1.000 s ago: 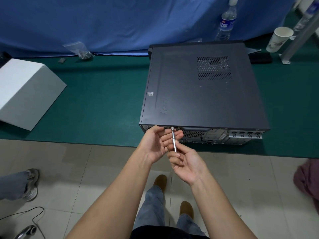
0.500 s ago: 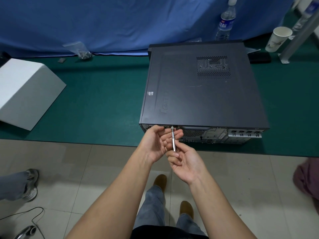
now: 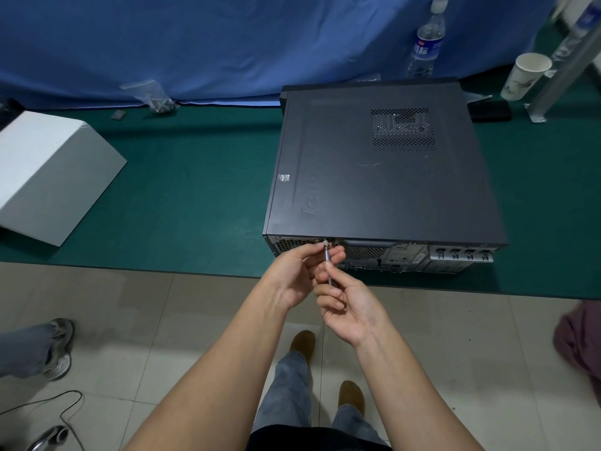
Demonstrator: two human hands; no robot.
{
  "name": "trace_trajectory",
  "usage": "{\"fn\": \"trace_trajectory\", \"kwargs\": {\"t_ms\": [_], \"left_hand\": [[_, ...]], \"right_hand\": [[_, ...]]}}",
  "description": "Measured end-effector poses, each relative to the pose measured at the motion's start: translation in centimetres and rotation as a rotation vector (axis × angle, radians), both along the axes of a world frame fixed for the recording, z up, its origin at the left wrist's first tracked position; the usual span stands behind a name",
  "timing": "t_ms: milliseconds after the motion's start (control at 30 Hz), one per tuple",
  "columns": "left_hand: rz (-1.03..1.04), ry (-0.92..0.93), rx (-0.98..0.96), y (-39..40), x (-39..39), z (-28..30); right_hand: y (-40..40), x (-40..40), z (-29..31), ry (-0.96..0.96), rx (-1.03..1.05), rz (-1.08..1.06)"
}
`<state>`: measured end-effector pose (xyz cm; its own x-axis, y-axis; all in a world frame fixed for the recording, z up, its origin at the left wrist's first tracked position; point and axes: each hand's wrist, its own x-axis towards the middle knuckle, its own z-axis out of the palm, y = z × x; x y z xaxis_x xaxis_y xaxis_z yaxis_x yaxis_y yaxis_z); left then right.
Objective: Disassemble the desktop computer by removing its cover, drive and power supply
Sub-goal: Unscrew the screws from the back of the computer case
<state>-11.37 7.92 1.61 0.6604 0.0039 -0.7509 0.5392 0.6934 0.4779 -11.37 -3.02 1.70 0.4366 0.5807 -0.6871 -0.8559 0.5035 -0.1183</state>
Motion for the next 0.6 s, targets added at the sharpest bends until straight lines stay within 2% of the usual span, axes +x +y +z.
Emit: {"fn": "trace_trajectory", "kwargs": {"t_ms": [267,400,533,600], "left_hand": [[0.067,-0.031,0.004,-0.3,-0.2,-0.6],[0.105,-0.043,0.015,-0.3,-0.5,-0.7],[0.046,-0.107,0.157,-0.4,-0.9,-0.3],[0.044,-0.147,0.267,-0.6,-0.9,0.2]], "right_hand": [[-0.7,0.1,0.3,-0.028,-0.05,0.063],[-1.6,0.2,0.2,-0.132,-0.081,0.171],[-3.0,1.1,0.5,-0.245,-0.097,0.199],[-3.6,2.0,0.9,-0.396,-0.192,0.18]]}}
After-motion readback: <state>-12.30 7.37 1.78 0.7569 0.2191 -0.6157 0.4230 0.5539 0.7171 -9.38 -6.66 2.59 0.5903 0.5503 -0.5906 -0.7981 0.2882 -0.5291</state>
